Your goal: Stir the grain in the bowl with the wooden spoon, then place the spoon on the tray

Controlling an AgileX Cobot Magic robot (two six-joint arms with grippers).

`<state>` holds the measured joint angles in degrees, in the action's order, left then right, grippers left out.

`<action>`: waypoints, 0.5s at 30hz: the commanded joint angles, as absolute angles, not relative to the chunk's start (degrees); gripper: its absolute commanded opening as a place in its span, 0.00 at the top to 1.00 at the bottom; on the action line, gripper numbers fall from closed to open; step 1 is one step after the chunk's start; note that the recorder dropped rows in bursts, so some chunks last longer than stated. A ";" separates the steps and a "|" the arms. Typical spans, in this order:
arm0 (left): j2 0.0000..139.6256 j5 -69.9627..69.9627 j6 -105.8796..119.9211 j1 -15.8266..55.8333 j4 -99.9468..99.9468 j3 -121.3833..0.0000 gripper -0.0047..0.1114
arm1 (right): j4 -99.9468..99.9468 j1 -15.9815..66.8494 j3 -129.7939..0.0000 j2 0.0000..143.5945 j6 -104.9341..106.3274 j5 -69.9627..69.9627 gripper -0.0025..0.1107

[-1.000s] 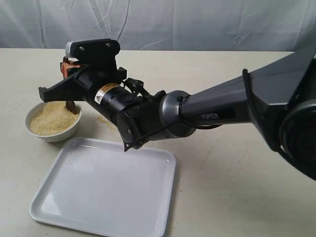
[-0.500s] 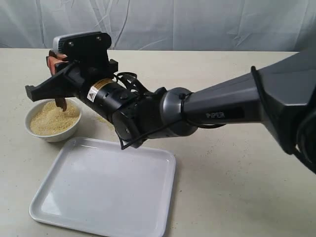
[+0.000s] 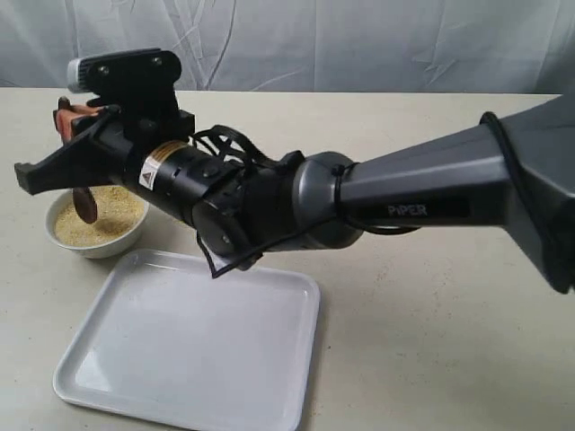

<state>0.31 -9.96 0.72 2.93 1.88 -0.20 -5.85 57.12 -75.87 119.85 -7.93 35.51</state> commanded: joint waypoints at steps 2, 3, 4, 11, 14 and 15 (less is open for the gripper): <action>0.00 -9.31 0.59 2.96 1.73 0.00 0.96 | -6.08 56.90 -75.75 123.11 -8.52 35.79 0.99; 0.00 -9.31 0.59 2.96 1.73 0.00 0.96 | -6.82 56.60 -75.75 123.43 -8.52 36.06 0.99; 0.00 -9.31 0.59 2.96 1.73 0.00 0.96 | -7.87 56.21 -75.75 123.58 -8.52 36.50 0.99; 0.00 -9.31 0.59 2.96 1.73 0.00 0.96 | -12.42 54.29 -75.75 121.11 -8.52 39.26 0.99; 0.00 -9.31 0.59 2.96 1.73 0.00 0.96 | -12.26 54.14 -75.75 119.59 -8.52 39.26 0.99; 0.00 -9.31 0.59 2.96 1.73 0.00 0.96 | -12.02 54.14 -75.75 119.16 -8.52 39.26 0.99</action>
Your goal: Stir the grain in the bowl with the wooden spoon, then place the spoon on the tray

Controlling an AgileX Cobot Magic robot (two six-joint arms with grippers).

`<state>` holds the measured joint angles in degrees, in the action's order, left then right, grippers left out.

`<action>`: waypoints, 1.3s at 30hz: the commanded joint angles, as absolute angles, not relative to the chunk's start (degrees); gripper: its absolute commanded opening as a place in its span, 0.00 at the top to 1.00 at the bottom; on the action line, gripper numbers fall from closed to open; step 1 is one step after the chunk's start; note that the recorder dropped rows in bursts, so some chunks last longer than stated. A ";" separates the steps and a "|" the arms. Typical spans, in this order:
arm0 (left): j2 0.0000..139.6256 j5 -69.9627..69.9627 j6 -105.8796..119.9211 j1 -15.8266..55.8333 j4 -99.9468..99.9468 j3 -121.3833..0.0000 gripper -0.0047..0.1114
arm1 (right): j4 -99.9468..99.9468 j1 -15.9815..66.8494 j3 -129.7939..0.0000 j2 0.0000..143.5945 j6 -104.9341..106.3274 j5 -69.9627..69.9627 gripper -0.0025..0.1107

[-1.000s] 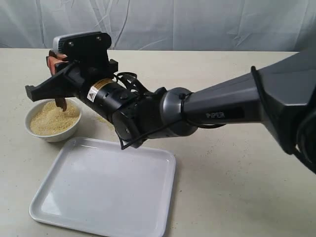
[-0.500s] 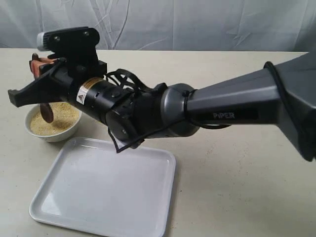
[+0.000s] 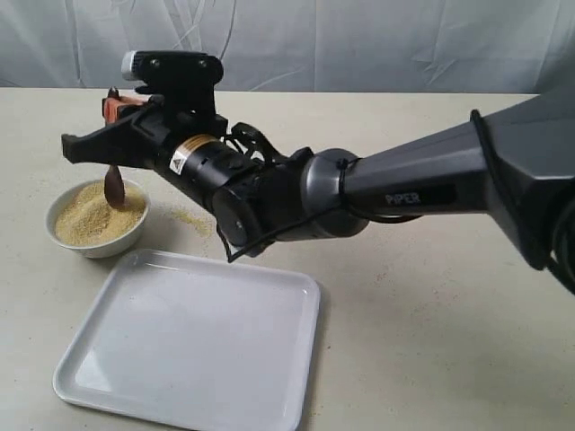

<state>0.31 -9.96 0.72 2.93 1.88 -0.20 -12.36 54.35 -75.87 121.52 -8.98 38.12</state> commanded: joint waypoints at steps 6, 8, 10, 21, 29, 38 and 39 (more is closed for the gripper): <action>0.00 -9.31 0.59 2.96 1.73 0.00 0.96 | -12.15 54.00 -75.75 119.99 -5.79 37.01 0.99; 0.00 -9.31 0.59 2.96 1.73 0.00 0.96 | -12.02 54.00 -75.75 121.01 -5.79 36.51 0.99; 0.00 -9.31 0.59 2.96 2.02 0.00 0.96 | -12.02 54.00 -75.75 122.52 -5.79 36.96 0.99; 0.00 -9.31 0.59 2.96 2.15 0.00 0.96 | -10.54 55.12 -75.75 125.23 -9.11 39.67 0.99; 0.00 -9.31 0.59 2.96 2.15 0.00 0.96 | -8.95 55.43 -75.75 122.66 -9.20 42.64 0.99; 0.00 -9.31 0.59 2.96 2.15 0.00 0.96 | -8.82 55.43 -75.75 118.87 -7.87 42.04 0.99; 0.00 -9.31 0.59 2.96 2.15 0.00 0.96 | -8.82 55.43 -75.75 119.03 -7.28 41.38 0.99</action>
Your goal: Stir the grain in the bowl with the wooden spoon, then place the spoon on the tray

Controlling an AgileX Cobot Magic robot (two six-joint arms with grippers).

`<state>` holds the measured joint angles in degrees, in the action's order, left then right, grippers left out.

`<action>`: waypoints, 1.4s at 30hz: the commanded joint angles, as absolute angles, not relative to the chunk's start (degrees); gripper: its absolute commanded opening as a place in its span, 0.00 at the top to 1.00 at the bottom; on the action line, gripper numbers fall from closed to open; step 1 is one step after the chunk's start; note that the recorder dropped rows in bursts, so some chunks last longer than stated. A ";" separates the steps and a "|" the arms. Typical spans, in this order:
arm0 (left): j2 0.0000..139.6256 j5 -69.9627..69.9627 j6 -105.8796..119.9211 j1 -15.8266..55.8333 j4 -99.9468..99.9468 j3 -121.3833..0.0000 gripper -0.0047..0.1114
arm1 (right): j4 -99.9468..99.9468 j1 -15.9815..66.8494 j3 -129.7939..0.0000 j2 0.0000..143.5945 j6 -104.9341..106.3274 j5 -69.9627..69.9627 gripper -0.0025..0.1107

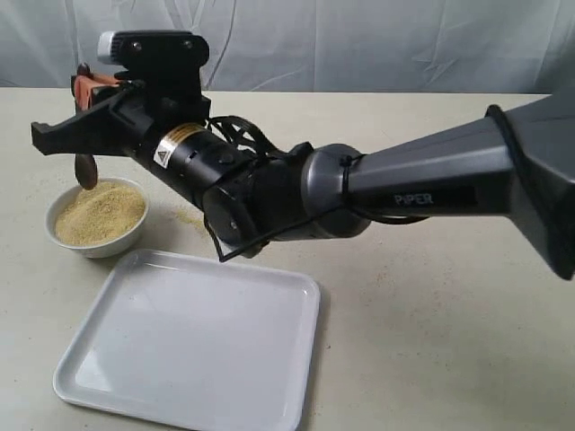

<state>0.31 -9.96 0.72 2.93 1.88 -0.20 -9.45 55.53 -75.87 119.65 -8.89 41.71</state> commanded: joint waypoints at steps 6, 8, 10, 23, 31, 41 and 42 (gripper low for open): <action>0.00 -9.31 0.59 2.96 2.42 0.00 0.96 | -9.64 55.43 -75.75 123.50 -4.42 38.61 0.99; 0.00 -9.31 0.59 2.96 2.42 0.00 0.96 | -9.64 55.43 -75.75 125.58 -6.37 39.56 0.99; 0.00 -9.31 0.59 2.96 2.42 0.00 0.96 | -8.12 55.43 -75.75 126.50 -10.94 40.60 0.99; 0.00 -9.31 0.59 2.96 2.42 0.00 0.96 | -10.83 55.31 -75.75 123.64 0.32 42.99 0.99; 0.00 -9.31 0.59 2.96 2.42 0.00 0.96 | -9.89 55.43 -75.75 126.50 -4.19 43.09 0.99; 0.00 -9.31 0.59 2.96 2.13 0.00 0.96 | -9.03 55.43 -75.75 125.55 -8.98 44.93 0.99; 0.00 -9.31 0.59 2.96 2.13 0.00 0.96 | -9.03 55.43 -75.75 125.23 -9.11 44.93 0.99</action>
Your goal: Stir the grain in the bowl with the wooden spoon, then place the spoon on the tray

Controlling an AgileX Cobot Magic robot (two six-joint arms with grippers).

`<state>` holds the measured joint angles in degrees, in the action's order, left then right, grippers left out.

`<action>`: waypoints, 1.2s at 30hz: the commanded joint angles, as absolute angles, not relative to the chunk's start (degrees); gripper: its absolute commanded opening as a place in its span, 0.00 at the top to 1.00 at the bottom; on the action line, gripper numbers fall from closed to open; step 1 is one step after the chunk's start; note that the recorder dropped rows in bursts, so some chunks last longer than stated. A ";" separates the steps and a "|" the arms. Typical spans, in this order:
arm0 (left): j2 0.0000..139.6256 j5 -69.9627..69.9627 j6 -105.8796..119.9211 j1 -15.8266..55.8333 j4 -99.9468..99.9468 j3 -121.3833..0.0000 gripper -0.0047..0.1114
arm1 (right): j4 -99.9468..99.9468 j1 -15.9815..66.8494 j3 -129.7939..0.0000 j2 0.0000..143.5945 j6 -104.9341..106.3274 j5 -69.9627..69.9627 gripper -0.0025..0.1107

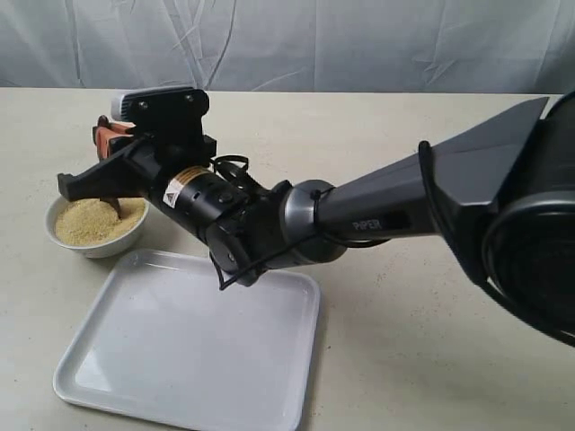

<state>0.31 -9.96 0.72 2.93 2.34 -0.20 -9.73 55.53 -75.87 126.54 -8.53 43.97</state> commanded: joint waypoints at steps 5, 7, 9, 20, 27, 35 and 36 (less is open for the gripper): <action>0.00 -9.31 0.59 2.96 2.13 0.00 0.96 | -9.03 55.43 -75.75 122.30 -9.23 44.81 0.99; 0.00 -9.31 0.59 2.96 2.13 0.00 0.96 | -9.14 55.43 -75.75 121.29 -9.23 44.81 0.99; 0.00 -9.31 0.59 2.96 2.13 0.00 0.96 | -9.37 55.43 -75.75 120.07 -9.23 44.61 0.99; 0.00 -9.31 0.59 2.96 2.13 0.00 0.96 | -43.18 55.30 -75.75 118.04 -9.55 42.56 0.99; 0.00 -9.31 0.59 2.96 2.13 0.00 0.96 | -35.37 50.44 -75.75 114.72 -21.74 27.56 0.99; 0.00 -9.31 0.59 2.96 2.13 0.00 0.96 | -6.05 33.54 -75.75 105.26 -38.17 -10.96 0.99; 0.00 -9.31 0.59 2.96 2.13 0.00 0.96 | -7.61 32.50 -75.75 104.32 -34.95 -12.92 0.99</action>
